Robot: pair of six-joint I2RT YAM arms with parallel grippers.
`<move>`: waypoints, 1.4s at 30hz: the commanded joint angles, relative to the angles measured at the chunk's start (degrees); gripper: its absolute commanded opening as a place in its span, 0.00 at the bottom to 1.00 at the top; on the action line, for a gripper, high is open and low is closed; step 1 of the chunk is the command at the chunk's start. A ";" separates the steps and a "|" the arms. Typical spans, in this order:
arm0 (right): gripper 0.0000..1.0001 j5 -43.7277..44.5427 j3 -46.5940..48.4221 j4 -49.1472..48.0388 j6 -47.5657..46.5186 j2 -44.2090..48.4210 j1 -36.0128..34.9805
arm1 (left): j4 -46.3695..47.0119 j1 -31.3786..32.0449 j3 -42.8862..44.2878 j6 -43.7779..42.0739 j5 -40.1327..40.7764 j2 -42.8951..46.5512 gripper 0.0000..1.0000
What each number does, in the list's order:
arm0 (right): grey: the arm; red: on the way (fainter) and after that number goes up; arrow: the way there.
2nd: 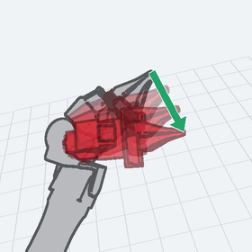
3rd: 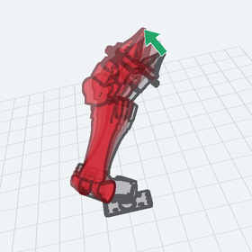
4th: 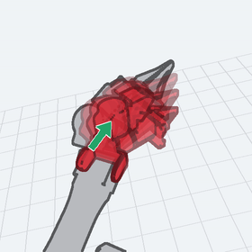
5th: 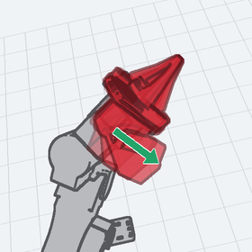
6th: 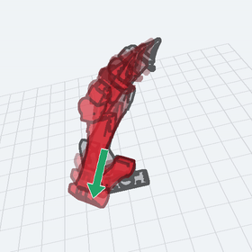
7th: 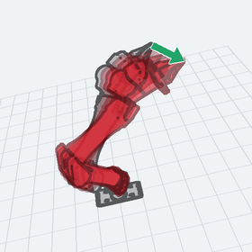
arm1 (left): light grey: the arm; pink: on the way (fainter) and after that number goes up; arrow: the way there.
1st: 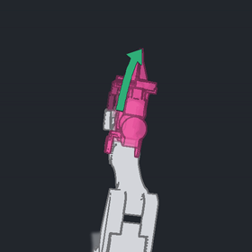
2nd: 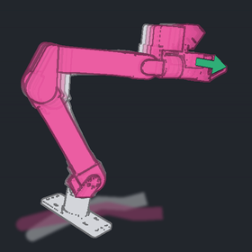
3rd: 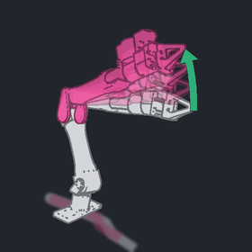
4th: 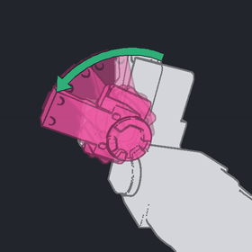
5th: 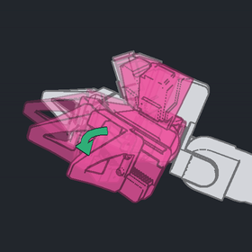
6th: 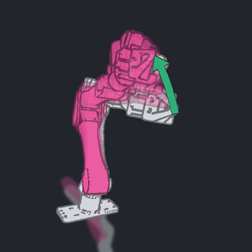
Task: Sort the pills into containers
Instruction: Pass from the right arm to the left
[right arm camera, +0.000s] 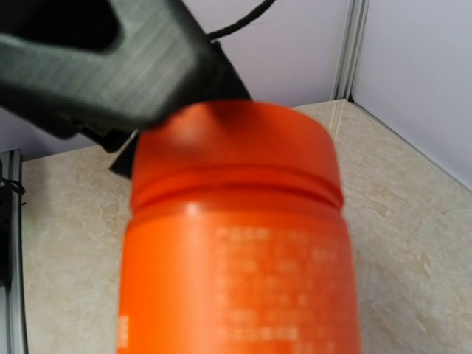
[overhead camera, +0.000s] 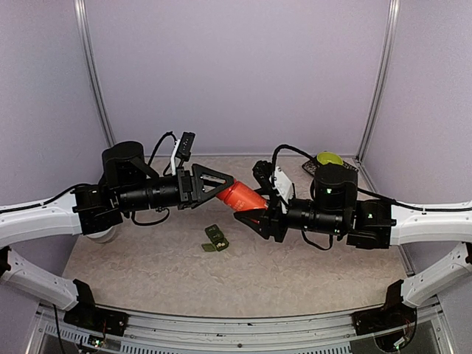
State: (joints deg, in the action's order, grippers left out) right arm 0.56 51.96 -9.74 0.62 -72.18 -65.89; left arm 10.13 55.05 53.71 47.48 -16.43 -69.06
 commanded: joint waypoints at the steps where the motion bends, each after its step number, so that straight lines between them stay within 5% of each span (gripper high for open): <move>1: 0.00 1.13 -0.19 -1.19 -0.54 1.76 -0.38 | 2.38 -0.29 1.65 -0.11 -1.59 0.11 0.67; 13: 0.00 -1.10 0.82 -2.10 2.48 1.04 -0.32 | 4.96 -0.18 2.41 -2.93 -7.19 -0.94 0.44; 22: 0.00 -19.45 -0.63 -9.43 20.16 1.63 1.73 | 6.15 0.54 1.30 -17.15 -13.16 2.20 0.40; 31: 0.00 -31.35 -2.92 -17.16 33.75 1.02 3.95 | 6.43 0.51 0.77 -22.66 -17.89 3.52 0.36; 33: 0.00 -31.85 -3.54 -17.74 34.29 1.36 4.41 | 5.73 0.22 0.84 -23.23 -17.77 3.93 0.40; 37: 0.00 -30.89 -3.10 -14.99 30.99 1.73 4.54 | 3.96 -0.24 1.36 -22.52 -16.20 4.37 0.69; 42: 0.00 -29.51 -2.55 -12.76 26.85 1.66 4.58 | 4.23 -0.20 1.17 -19.91 -16.67 3.43 0.74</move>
State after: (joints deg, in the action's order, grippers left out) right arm -27.79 48.64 -22.24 29.23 -71.11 -61.43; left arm 13.26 54.72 53.84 27.99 -31.05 -65.93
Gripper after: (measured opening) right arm 0.531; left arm 0.746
